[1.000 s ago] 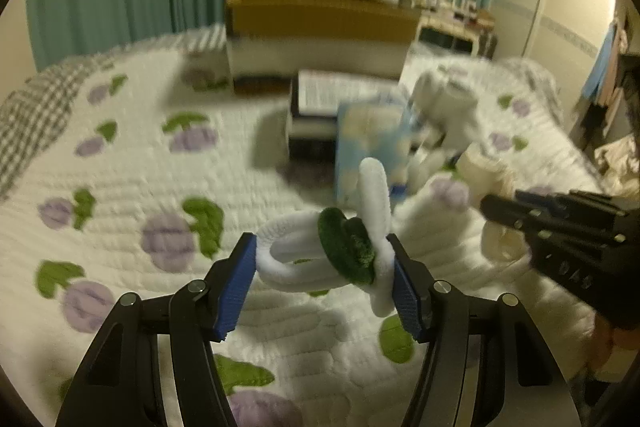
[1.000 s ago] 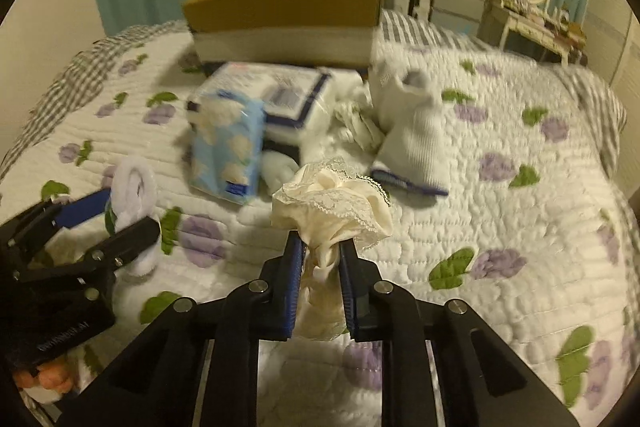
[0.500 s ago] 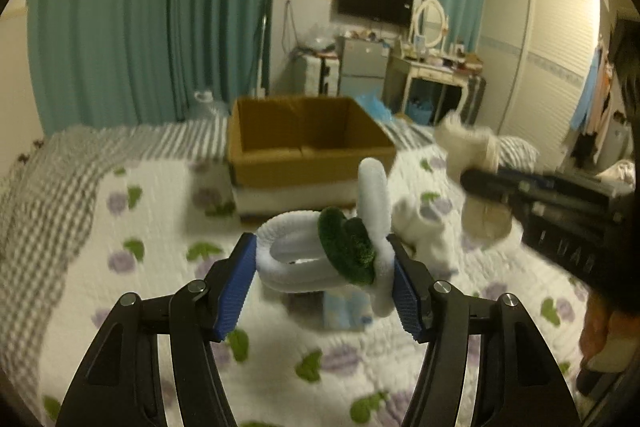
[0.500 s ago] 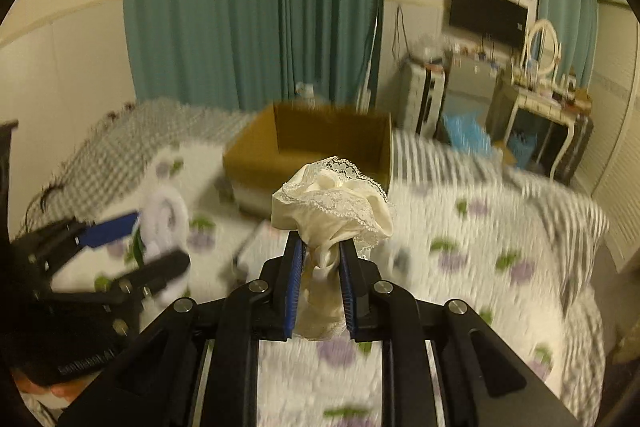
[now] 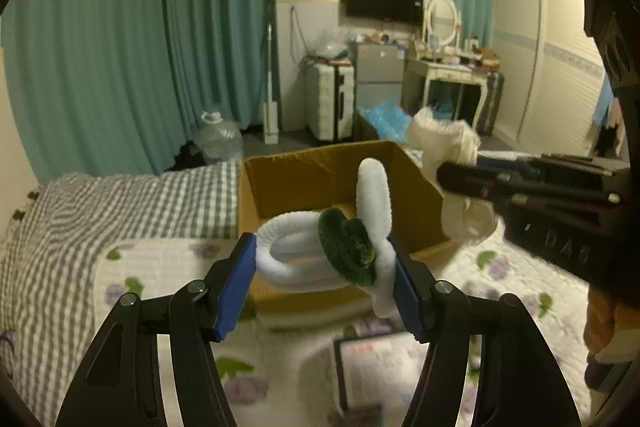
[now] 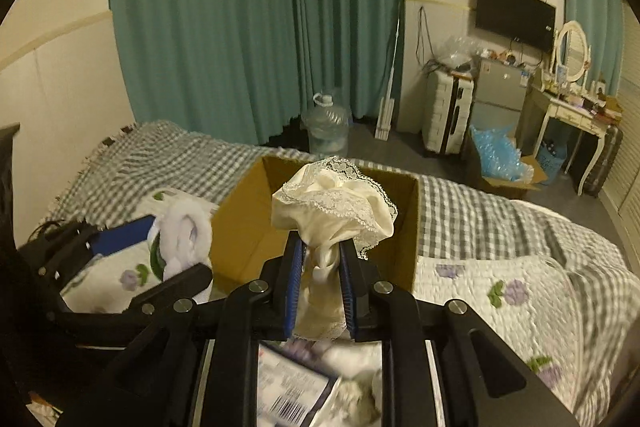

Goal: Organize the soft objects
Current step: 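Carry both items over the cardboard box and open both grippers to drop them, then grasp the grey-white sock with the right gripper while the left grasps the blue tissue pack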

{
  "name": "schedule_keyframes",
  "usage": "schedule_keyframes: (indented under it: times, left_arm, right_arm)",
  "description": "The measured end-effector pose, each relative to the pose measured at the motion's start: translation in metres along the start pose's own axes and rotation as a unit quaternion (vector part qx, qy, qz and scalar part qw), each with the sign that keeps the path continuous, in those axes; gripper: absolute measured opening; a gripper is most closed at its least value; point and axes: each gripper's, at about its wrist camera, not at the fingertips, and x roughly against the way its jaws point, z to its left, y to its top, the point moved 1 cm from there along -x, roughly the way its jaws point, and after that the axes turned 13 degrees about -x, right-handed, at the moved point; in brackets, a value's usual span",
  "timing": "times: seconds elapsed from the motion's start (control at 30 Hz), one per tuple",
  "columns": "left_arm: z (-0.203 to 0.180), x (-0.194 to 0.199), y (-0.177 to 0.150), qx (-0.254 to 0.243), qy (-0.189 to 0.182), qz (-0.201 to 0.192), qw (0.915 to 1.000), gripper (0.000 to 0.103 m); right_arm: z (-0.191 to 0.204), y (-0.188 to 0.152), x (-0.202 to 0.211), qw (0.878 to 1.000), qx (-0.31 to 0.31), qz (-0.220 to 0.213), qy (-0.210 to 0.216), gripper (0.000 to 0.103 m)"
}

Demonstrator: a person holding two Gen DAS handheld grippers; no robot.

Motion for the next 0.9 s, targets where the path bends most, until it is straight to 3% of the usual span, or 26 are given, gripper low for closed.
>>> schedule_keyframes:
  times: [0.27,0.33,0.37,0.4,0.47,0.67,0.83,0.9]
  left_arm:
    - [0.014,-0.079,0.01,0.007,-0.005,0.021,0.9997,0.067]
    - [0.011,-0.087,0.008,-0.001,-0.006,0.016,0.9999,0.071]
    - [0.009,-0.09,0.01,-0.004,-0.009,0.015,0.9998,0.072]
    - [0.008,-0.092,0.009,-0.008,-0.013,0.014,0.9998,0.076]
    - [0.005,-0.092,0.007,-0.01,-0.015,0.014,0.9997,0.083]
    - [0.014,-0.073,0.016,0.021,-0.006,0.019,0.9996,0.084]
    - [0.012,-0.014,0.024,0.008,0.027,-0.003,0.9996,0.084]
    - [0.011,0.014,0.028,0.009,0.034,-0.019,0.9992,0.084]
  right_arm:
    - [-0.038,0.005,-0.066,1.0,-0.02,0.017,-0.004,0.018]
    - [-0.045,0.004,-0.07,1.0,-0.021,0.013,-0.005,0.03]
    - [-0.046,0.004,-0.072,1.0,-0.02,0.01,-0.008,0.045]
    - [-0.051,0.004,-0.069,1.0,-0.022,-0.001,-0.013,0.067]
    - [-0.056,0.006,-0.061,0.999,-0.03,-0.017,-0.02,0.083]
    - [-0.061,0.019,-0.022,0.997,-0.057,-0.04,-0.012,0.083]
    - [-0.05,0.02,0.029,0.997,-0.056,-0.055,-0.019,0.083]
    - [-0.042,0.021,0.059,0.996,-0.047,-0.067,-0.028,0.09]
